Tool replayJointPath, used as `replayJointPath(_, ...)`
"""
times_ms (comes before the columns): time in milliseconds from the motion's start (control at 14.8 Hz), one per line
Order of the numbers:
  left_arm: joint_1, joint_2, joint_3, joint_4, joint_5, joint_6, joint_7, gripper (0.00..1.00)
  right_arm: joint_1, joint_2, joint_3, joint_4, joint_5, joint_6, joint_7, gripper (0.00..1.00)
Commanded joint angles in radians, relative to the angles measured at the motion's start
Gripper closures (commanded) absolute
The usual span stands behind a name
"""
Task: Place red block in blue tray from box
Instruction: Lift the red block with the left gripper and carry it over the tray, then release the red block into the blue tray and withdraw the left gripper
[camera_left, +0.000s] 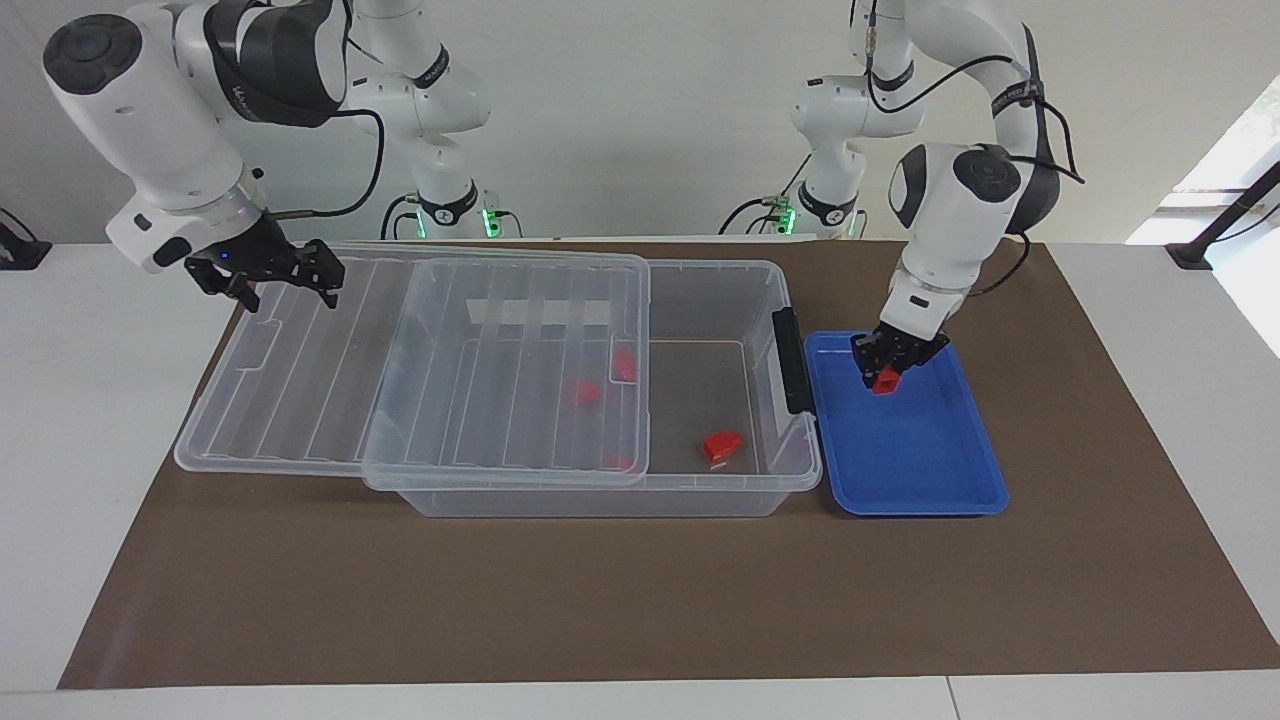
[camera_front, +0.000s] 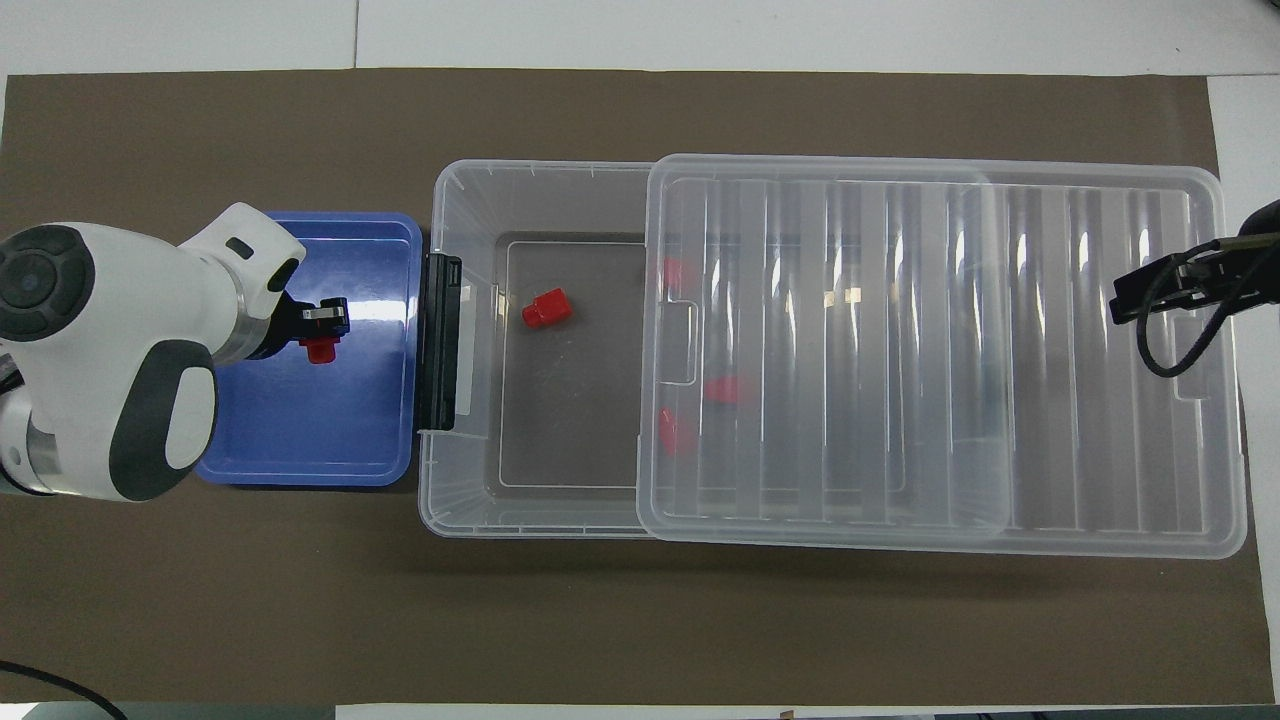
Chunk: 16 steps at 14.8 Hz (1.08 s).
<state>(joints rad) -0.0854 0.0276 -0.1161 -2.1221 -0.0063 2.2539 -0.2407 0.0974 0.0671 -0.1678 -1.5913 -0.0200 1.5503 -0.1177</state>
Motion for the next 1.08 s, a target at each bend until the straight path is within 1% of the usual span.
replayJointPath(0, 0.041, 0.046, -0.010, -0.058, 0.002, 0.116, 0.079, 1.00, -0.007, -0.009, 0.004, -0.007, 0.002, 0.011, 0.018, 0.00)
replayJointPath(339, 0.090, 0.142, -0.010, -0.068, 0.002, 0.193, 0.213, 1.00, -0.008, -0.009, 0.002, -0.007, 0.002, 0.011, 0.013, 0.00)
replayJointPath(406, 0.093, 0.156, -0.010, -0.068, 0.002, 0.200, 0.222, 1.00, -0.010, -0.009, 0.001, -0.009, 0.002, 0.026, 0.007, 0.00)
replayJointPath(474, 0.096, 0.163, -0.010, -0.071, 0.002, 0.202, 0.222, 1.00, -0.022, -0.010, -0.002, -0.028, 0.002, 0.081, -0.012, 0.00)
replayJointPath(542, 0.099, 0.164, -0.010, -0.071, 0.002, 0.200, 0.221, 1.00, -0.042, -0.016, -0.007, -0.053, 0.000, 0.129, -0.067, 0.20)
replayJointPath(610, 0.107, 0.164, -0.010, -0.071, 0.002, 0.199, 0.221, 1.00, -0.068, -0.018, -0.021, -0.079, 0.000, 0.167, -0.156, 0.63)
replayJointPath(677, 0.110, 0.164, -0.008, -0.070, 0.002, 0.197, 0.219, 0.50, -0.079, -0.018, -0.047, -0.100, 0.000, 0.197, -0.230, 0.92)
replayJointPath(745, 0.110, 0.164, -0.008, -0.067, 0.002, 0.194, 0.219, 0.00, -0.079, -0.018, -0.074, -0.126, 0.000, 0.227, -0.276, 1.00)
replayJointPath(881, 0.108, 0.157, -0.008, -0.055, 0.002, 0.184, 0.208, 0.00, -0.080, -0.024, -0.119, -0.168, 0.000, 0.278, -0.290, 1.00)
replayJointPath(1016, 0.098, 0.134, -0.010, -0.017, 0.002, 0.123, 0.199, 0.00, -0.082, -0.024, -0.163, -0.170, -0.008, 0.280, -0.315, 1.00)
